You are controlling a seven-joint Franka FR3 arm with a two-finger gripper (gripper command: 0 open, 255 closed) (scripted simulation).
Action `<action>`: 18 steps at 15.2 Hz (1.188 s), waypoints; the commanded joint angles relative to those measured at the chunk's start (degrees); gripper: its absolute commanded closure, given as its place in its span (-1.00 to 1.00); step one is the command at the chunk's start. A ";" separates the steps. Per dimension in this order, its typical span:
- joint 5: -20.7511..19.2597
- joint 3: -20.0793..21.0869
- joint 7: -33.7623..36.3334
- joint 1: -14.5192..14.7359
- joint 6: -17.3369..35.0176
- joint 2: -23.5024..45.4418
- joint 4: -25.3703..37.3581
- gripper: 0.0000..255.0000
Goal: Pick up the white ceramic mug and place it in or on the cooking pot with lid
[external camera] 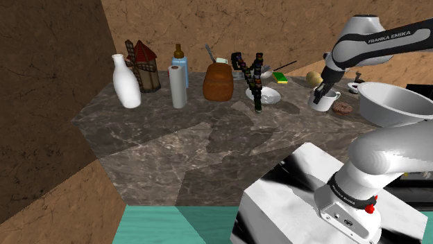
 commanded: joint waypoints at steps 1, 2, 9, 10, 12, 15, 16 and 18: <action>0.27 0.44 0.04 0.05 -1.74 -0.92 0.78 1.00; 0.43 0.61 0.01 0.10 -2.65 -1.25 1.36 1.00; 1.49 1.79 -0.27 0.46 -8.71 -2.99 5.71 1.00; 1.63 1.95 -0.31 0.51 -9.54 -3.16 6.38 1.00; 1.92 2.26 -0.39 0.62 -11.18 -3.44 7.73 1.00; 2.34 2.70 -0.51 0.79 -13.58 -3.75 9.83 1.00; 2.47 2.84 -0.56 0.84 -14.37 -3.81 10.55 1.00; 2.74 3.12 -0.64 0.95 -15.92 -3.90 12.02 1.00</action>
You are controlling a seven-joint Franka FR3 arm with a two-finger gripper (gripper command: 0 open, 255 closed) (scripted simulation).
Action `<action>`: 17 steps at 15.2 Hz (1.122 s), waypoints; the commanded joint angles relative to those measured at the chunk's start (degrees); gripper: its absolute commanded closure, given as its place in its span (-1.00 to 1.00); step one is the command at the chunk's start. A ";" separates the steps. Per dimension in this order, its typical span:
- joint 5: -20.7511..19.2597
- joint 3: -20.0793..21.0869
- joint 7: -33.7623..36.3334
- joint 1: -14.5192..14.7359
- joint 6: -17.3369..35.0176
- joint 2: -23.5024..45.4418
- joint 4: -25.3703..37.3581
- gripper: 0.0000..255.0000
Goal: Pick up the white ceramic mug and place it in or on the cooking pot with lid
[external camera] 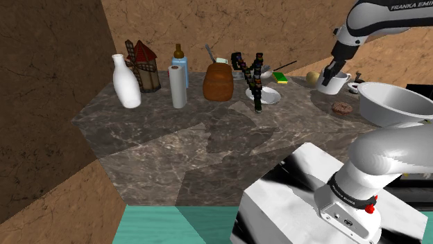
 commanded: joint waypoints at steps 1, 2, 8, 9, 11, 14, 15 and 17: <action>0.21 0.16 -0.23 0.08 -1.61 0.02 1.62 1.00; 0.33 0.29 -0.27 0.13 -2.37 0.01 2.38 1.00; -0.60 -1.61 -3.25 -0.78 -5.70 -0.19 5.92 1.00; -1.30 -2.82 -4.66 -1.30 -5.84 -0.24 6.24 1.00; -2.65 -5.29 -7.48 -2.27 -6.07 -0.12 7.07 1.00; -4.50 -9.09 -11.74 -3.47 -6.26 0.58 8.79 1.00; -5.05 -10.37 -13.18 -3.81 -6.29 0.96 9.49 1.00; -6.06 -13.00 -16.06 -4.33 -6.29 1.89 11.07 1.00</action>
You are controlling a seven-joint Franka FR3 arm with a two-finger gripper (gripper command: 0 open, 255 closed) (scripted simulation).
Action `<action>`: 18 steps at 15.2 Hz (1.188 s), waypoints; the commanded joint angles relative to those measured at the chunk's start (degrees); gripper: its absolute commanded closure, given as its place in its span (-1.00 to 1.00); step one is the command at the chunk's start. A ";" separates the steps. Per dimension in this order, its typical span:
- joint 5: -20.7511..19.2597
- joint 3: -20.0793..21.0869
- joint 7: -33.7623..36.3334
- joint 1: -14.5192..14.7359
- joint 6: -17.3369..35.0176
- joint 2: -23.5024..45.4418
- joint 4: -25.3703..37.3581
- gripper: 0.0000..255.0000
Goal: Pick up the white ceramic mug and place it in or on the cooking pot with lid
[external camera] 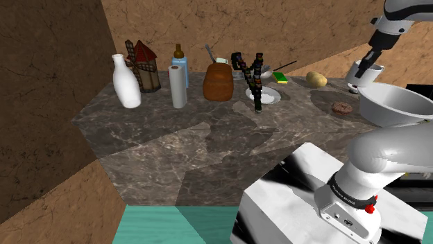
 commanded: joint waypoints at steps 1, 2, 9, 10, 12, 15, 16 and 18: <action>-1.00 -2.89 -3.29 -0.45 -0.22 1.27 2.21 1.00; -1.41 -4.27 -4.73 -0.58 -0.19 1.89 3.15 1.00; -2.58 -14.63 -15.29 0.06 0.39 7.92 11.34 1.00; -2.46 -16.29 -16.88 0.41 0.50 9.04 12.74 1.00; -1.94 -19.85 -20.17 1.37 0.74 11.46 15.71 1.00; -0.29 -26.01 -25.45 3.60 1.10 15.72 20.61 1.00; 0.56 -28.39 -27.36 4.60 1.22 17.35 22.37 1.00; 2.91 -33.94 -31.49 7.21 1.43 21.06 26.09 1.00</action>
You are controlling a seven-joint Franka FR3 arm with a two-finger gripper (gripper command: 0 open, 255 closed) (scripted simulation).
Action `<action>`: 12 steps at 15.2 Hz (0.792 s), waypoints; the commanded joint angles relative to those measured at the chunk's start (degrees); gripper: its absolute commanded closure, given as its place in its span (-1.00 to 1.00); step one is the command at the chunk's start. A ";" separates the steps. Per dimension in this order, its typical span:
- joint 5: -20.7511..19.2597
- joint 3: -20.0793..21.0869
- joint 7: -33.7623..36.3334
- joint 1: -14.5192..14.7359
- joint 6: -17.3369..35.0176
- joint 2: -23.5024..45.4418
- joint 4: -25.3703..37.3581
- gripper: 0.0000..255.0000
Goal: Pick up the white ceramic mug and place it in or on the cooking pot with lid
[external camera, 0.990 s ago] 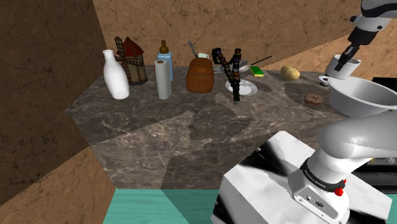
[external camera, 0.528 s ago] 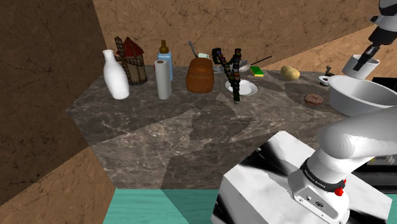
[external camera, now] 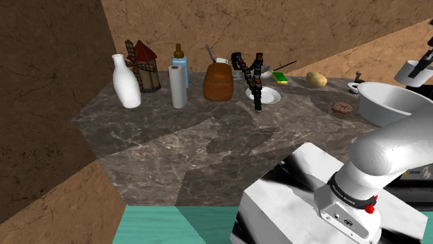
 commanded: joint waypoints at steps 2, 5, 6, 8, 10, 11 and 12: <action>4.02 -8.26 -5.71 4.54 0.20 5.83 5.53 1.00; 3.74 -8.73 -5.59 4.51 2.46 5.71 3.25 1.00; 3.69 -8.93 -5.59 4.52 3.22 5.72 2.52 1.00; 3.63 -9.38 -5.61 4.59 4.74 5.81 1.10 1.00; 3.63 -9.93 -5.68 4.72 6.28 5.98 -0.28 1.00; 3.65 -10.24 -5.73 4.82 7.05 6.09 -0.95 1.00; 3.68 -10.58 -5.79 4.94 7.83 6.22 -1.61 1.00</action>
